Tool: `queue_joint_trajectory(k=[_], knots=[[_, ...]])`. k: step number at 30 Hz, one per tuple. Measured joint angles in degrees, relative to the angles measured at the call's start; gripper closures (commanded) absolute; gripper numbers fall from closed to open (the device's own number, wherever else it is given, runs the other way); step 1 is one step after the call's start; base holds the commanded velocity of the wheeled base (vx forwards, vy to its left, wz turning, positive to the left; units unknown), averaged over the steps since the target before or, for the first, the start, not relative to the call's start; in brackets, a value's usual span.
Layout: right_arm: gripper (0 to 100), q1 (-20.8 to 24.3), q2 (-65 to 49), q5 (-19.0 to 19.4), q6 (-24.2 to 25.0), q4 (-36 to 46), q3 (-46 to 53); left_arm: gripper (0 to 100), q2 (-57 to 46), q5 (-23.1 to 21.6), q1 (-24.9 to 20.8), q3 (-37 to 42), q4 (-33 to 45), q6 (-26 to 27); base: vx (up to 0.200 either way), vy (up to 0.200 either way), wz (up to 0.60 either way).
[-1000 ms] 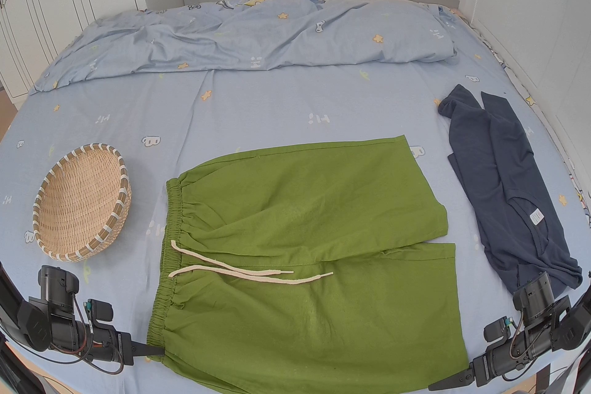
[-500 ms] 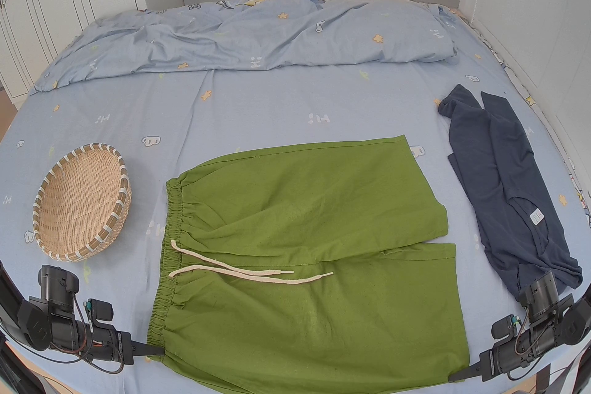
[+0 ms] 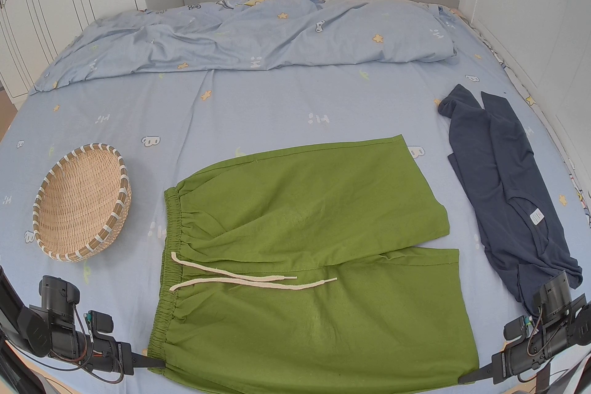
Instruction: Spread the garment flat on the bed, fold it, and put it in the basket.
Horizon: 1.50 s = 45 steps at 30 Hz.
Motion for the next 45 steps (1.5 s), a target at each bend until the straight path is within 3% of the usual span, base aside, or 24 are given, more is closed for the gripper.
queue_joint_trajectory(k=[4, 8, 11, 17, 23, 33, 45], knots=[[100, -0.04, -2.04, 0.09, 0.16, 0.79, -1.51, 100, -1.52, 0.24, -1.22, -0.57, 0.74, -3.39, 0.0, 0.0, 0.0], [100, -0.04, -4.44, 0.09, 0.35, 6.16, -5.38, 100, -5.83, 0.56, -3.69, -3.19, 4.82, -12.5, 0.0, 0.0, 0.0], [100, -0.06, -6.45, 0.27, 0.35, 13.54, -11.15, 100, -10.09, 0.67, -5.62, -7.28, 12.48, -16.86, 0.0, 0.0, 0.0], [100, -0.28, -9.97, 0.93, 0.44, 27.06, -25.44, 100, -16.88, 0.4, -8.16, -20.31, 32.91, -20.74, 0.0, 0.0, 0.0], [100, -0.43, -11.52, 1.5, 0.68, 35.6, -40.38, 100, -20.38, 0.11, -9.4, -33.71, 42.47, -23.5, 0.0, 0.0, 0.0], [100, -0.28, -7.14, 2.0, 3.15, 41.09, -60.77, 100, -17.59, 0.02, -9.92, -48.68, 46.01, -27.78, 0.0, 0.0, 0.0], [100, -0.21, 5.01, 2.0, 4.99, 46.39, -81.62, 100, -9.37, -0.01, -7.89, -58.66, 46.21, -30.24, 0.0, 0.0, 0.0]])
